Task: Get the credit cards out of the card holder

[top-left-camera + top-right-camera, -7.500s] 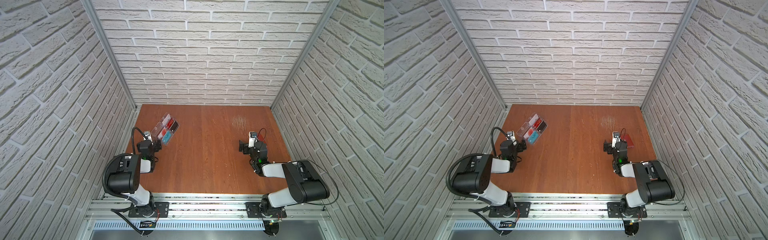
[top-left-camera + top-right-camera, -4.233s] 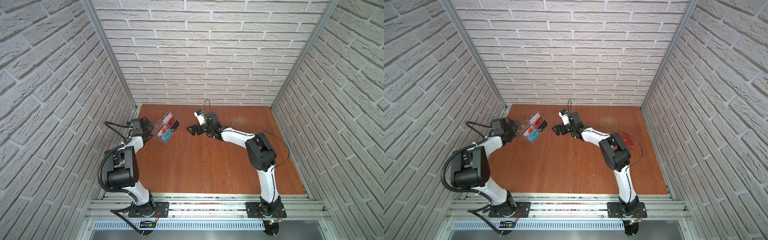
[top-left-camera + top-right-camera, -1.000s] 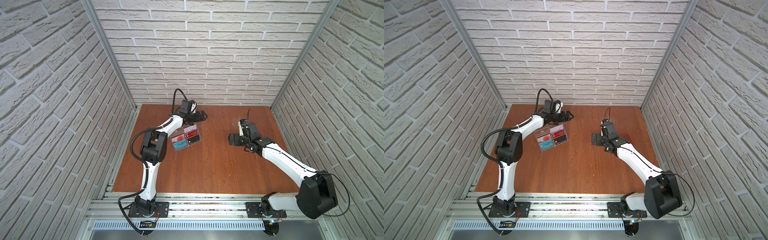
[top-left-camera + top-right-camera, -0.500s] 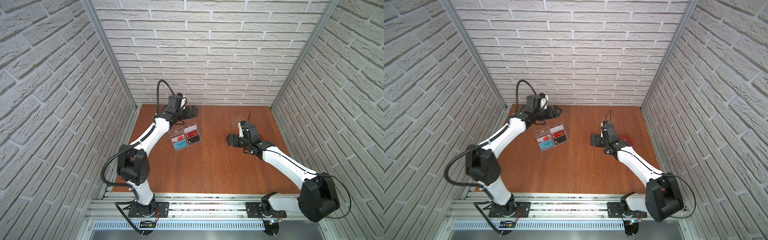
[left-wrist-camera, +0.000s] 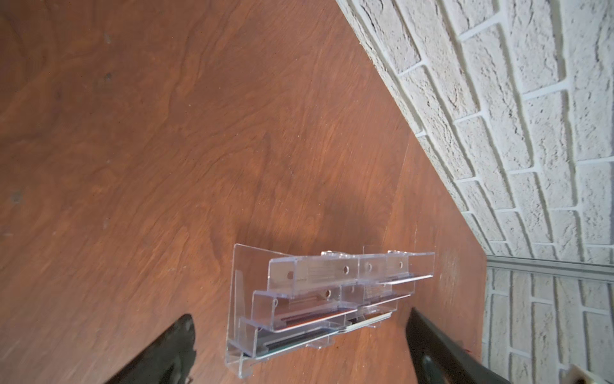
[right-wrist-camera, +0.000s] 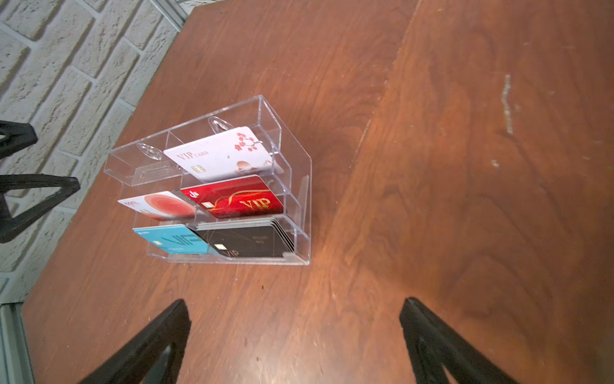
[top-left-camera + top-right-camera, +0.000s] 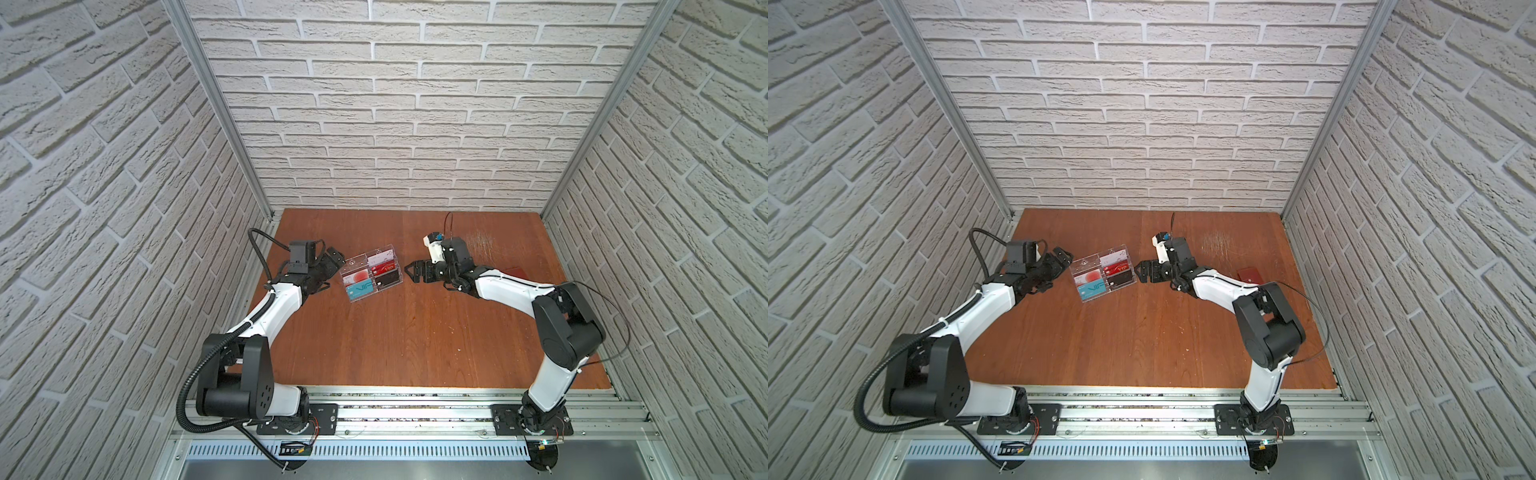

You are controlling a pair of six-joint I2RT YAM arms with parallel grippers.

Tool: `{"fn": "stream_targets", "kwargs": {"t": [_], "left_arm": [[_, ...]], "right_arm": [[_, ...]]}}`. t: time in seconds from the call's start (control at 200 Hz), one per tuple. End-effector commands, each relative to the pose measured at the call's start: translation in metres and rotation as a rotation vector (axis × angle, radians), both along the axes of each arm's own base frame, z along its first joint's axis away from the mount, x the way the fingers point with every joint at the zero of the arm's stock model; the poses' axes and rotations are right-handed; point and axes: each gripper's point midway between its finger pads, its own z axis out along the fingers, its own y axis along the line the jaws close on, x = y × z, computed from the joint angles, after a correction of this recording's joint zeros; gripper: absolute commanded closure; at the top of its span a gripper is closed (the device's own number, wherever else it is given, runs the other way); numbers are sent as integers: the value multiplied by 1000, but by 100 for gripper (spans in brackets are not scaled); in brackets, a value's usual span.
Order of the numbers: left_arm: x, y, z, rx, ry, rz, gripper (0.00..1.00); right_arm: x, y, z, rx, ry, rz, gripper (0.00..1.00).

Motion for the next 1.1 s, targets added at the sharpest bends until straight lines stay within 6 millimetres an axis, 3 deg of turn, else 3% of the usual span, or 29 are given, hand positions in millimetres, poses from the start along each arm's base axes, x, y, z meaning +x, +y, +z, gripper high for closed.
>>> {"fn": "stream_targets", "kwargs": {"t": [0.0,0.135,0.145,0.185,0.435,0.85,1.095], "left_arm": [[25,-3,17,-71,-111,30,2],[38,-7,7,-76,-93,19,2],[38,-7,7,-78,-94,19,2],[41,-8,1,-85,-83,19,2],[57,-24,-12,-112,-77,-5,2],[82,-65,-20,-143,-74,-85,2],[94,-81,-19,-152,-77,-125,2]], "right_arm": [[17,30,28,117,-106,83,0],[29,44,26,168,-127,113,0],[30,45,16,162,-109,113,0],[33,47,9,164,-100,114,0],[41,60,-4,183,-78,128,0],[35,56,-3,167,-64,116,0],[29,38,0,108,-56,61,0]]}}
